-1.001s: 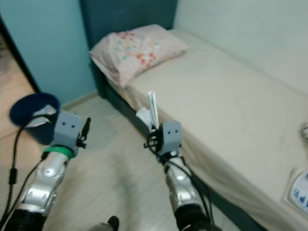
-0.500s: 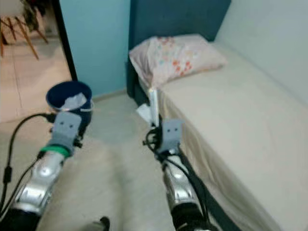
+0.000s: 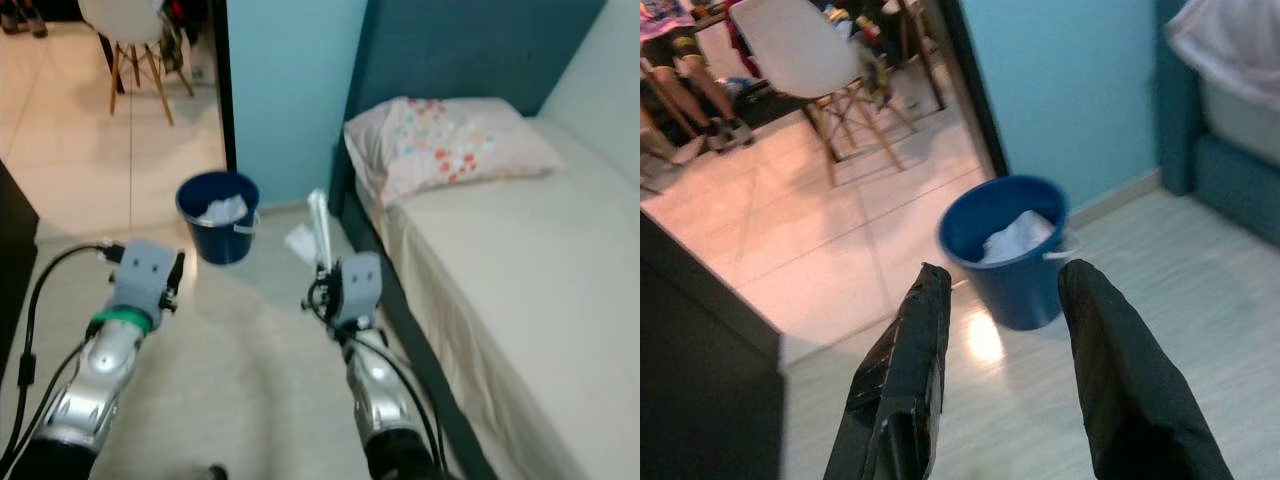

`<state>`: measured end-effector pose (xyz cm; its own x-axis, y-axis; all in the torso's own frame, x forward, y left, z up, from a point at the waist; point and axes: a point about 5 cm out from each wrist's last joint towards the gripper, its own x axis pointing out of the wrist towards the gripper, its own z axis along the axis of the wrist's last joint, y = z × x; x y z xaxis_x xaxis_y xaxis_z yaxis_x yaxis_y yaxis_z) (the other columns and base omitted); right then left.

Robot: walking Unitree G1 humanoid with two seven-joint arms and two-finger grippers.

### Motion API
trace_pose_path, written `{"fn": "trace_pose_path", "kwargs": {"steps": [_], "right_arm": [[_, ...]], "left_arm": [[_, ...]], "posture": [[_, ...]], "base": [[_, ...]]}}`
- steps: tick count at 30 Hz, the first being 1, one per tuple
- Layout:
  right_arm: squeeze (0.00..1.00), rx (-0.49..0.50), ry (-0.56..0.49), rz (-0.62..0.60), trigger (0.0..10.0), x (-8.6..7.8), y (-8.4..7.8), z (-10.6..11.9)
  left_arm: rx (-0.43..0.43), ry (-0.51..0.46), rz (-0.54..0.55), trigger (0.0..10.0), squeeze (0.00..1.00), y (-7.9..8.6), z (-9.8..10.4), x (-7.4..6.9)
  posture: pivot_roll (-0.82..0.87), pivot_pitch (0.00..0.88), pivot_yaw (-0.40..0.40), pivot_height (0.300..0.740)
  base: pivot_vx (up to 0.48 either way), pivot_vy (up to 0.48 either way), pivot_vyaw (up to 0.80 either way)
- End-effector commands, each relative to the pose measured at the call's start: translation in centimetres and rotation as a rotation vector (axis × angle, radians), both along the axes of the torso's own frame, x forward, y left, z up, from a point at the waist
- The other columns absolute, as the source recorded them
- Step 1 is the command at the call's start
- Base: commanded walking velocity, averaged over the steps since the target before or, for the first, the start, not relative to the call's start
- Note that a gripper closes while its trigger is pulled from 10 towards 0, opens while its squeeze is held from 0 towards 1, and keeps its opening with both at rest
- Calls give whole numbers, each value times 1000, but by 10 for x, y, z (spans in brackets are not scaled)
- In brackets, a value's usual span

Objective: Clean up the room

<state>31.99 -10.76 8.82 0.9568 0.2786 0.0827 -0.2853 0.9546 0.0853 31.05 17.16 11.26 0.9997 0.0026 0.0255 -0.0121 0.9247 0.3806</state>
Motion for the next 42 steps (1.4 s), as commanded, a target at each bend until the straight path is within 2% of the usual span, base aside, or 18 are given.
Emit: {"fn": "trace_pose_path", "kwargs": {"steps": [1,8,23,37,42], "right_arm": [[0,-1,22,-18,10000,-4,-7,-7],[0,-5,20,-10,10000,-4,-7,-6],[0,-7,28,1,10000,-3,-6,-7],[0,20,30,-22,10000,-2,-8,-6],[0,32,43,-48,10000,-1,-11,-7]], "left_arm": [[-3,16,-21,10000,0,-9,-4,0],[0,16,-20,10000,0,-9,-4,1],[6,16,-16,10000,0,-8,-4,1],[9,14,-15,10000,0,-7,-3,2],[9,14,-16,10000,0,-7,-3,2]], "posture": [[82,0,-30,740],[82,0,-30,740],[86,0,-30,740],[89,0,-28,740],[86,0,-26,740]], "base": [[465,0,0],[465,0,0],[463,0,757],[459,0,0],[458,0,-668]]}}
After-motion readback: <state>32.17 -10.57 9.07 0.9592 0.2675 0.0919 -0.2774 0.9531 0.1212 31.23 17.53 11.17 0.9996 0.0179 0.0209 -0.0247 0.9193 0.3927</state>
